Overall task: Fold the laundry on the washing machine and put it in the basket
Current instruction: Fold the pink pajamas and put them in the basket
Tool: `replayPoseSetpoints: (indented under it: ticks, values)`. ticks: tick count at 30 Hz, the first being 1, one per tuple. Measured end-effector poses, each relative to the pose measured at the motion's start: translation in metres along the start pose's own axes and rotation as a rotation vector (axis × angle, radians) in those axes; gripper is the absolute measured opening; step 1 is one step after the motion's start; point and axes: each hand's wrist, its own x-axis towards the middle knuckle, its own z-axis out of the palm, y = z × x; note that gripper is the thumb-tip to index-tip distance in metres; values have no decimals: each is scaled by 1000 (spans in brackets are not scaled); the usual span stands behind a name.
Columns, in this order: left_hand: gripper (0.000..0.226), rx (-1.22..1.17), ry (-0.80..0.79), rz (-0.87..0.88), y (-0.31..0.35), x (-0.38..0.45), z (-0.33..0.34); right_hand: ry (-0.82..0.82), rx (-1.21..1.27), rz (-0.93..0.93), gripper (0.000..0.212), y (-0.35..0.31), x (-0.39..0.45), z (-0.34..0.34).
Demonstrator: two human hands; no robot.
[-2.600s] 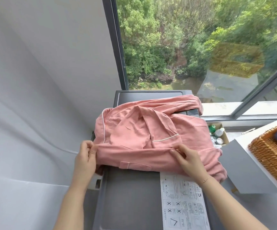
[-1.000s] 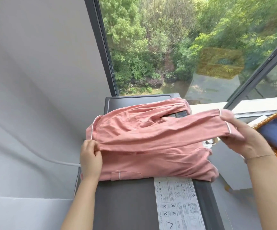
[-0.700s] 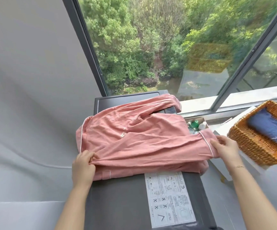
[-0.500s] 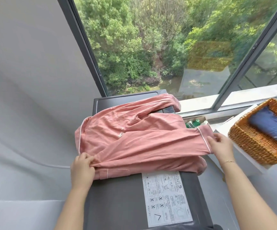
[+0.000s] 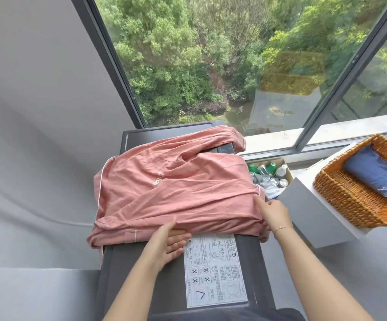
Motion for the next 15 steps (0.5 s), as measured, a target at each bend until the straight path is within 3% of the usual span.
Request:
replayPoseSetpoints:
  ticks: [3,5,9,12,15]
  values:
    - [42,-61,83,49,-4,5,9,-142,88,138,63,-5,12,0]
    - [31,-38,147,79,-5,6,15,-252,236,220,50,-11,16,-1]
    - [18,-100,199,86,-5,3,21,-324,186,222,41,-20,26,-8]
    - [17,-160,192,89,0,-2,19,-237,208,113,41,-25,32,-10]
    - [19,-204,164,102,8,-7,14,31,138,-102,42,-35,22,-21]
